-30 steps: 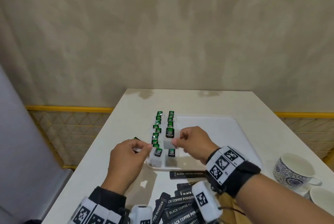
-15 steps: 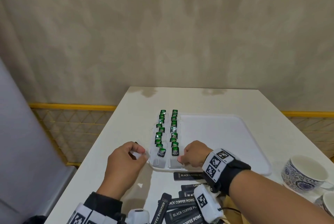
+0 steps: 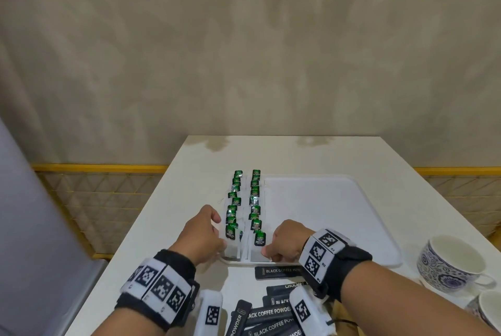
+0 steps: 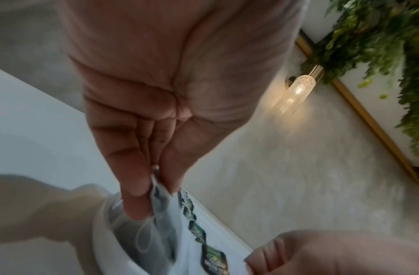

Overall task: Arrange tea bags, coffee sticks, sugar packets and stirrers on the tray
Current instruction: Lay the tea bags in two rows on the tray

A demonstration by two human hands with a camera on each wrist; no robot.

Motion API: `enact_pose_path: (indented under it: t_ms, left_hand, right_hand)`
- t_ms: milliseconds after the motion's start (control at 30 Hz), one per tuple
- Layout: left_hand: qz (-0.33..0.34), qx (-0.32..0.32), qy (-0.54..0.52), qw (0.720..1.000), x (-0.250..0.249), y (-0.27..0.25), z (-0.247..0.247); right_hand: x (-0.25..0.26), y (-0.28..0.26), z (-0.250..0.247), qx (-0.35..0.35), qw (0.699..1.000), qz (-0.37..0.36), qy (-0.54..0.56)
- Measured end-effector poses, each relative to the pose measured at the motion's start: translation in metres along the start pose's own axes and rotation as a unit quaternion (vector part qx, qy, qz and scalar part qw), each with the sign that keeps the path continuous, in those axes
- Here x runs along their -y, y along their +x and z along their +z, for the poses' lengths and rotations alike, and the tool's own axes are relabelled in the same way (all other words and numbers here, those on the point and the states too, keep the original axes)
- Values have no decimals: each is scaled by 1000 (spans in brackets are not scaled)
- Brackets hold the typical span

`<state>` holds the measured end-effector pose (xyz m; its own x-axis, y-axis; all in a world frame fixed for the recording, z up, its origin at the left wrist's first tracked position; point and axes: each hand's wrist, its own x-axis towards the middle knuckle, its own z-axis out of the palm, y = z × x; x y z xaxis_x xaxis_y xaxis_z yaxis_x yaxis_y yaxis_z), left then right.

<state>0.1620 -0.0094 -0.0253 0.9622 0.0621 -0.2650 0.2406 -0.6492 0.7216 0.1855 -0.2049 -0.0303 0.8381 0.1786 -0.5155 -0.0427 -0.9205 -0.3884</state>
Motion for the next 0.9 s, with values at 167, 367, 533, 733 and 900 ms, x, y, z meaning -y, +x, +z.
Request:
enact_pose_path:
  t_ms: [167, 367, 533, 733, 900]
  left_hand:
    - [-47, 51, 4, 998, -3, 15, 1]
    - [-44, 57, 97, 993, -6, 20, 8]
    - [-25, 47, 118, 992, -6, 21, 11]
    - [2, 41, 132, 990, -8, 23, 18]
    - [5, 14, 114, 993, -10, 24, 21]
  right_hand:
    - [-1, 0, -1, 4, 1000, 1, 18]
    - [-1, 1, 0, 6, 998, 8, 60]
    - [1, 2, 2, 6, 1000, 3, 10]
    - [3, 3, 2, -2, 1000, 10, 1]
    - [6, 5, 1, -24, 999, 6, -43]
